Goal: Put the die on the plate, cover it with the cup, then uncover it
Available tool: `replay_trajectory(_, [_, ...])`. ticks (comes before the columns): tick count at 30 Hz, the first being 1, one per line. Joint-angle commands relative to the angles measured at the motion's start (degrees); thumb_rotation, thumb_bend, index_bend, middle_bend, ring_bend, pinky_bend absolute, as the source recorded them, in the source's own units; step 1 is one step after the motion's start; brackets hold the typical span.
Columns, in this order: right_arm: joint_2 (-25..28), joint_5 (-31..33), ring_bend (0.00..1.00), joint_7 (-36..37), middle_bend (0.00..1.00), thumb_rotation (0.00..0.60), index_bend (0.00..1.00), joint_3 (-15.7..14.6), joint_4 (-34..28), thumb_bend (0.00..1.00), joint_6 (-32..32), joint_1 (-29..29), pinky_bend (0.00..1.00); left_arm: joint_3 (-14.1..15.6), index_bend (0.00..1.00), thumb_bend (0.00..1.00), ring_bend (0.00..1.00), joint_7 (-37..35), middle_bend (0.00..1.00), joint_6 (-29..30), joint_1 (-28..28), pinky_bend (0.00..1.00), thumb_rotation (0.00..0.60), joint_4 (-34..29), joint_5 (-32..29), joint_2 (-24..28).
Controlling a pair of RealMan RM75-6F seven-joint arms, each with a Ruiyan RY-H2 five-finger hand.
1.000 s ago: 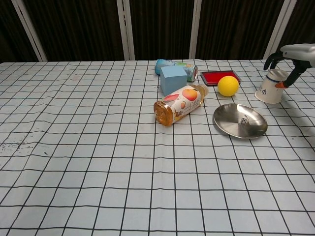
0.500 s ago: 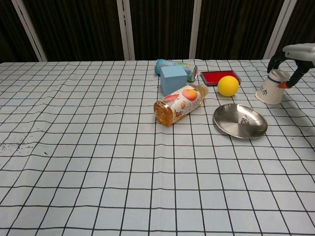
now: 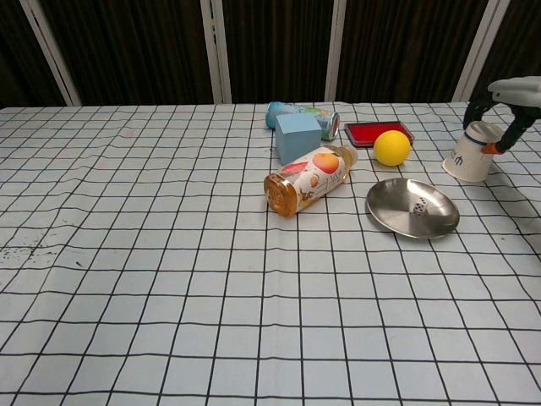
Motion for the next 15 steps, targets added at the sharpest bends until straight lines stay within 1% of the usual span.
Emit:
replay_trajectory(1, [0.11,-0.08,0.18,0.03,0.35,0.600,0.37,-0.10,0.01,0.31,-0.12,0.00,0.06,0.03,0.13,0.26,0.00,0.07,0.00,-0.01,-0.01,0.02,0.600,-0.02,-0.01,-0.02])
replay_trajectory(7, [0.47,-0.42,0.20,0.04,0.38,0.600,0.40,-0.39,-0.13,0.31,-0.02,-0.06,0.06,0.07,0.14,0.26,0.00,0.23,0.00,-0.09,-0.06,0.02,0.600,-0.05,-0.11,-0.08])
replay_trajectory(13, [1.09,-0.53,0.20,0.09,0.38,0.600,0.40,-0.35,-0.75,0.31,0.58,-0.13,0.06,0.16,0.14,0.26,0.00,0.26,0.00,-0.38,-0.21,0.02,0.600,-0.14,-0.13,-0.05])
replay_trajectory(15, [1.51,-0.66,0.20,-0.12,0.39,0.600,0.42,-0.36,-1.31,0.31,0.92,-0.09,0.06,0.18,0.14,0.26,0.00,0.13,0.00,-0.47,-0.24,0.02,0.600,-0.17,-0.17,0.02])
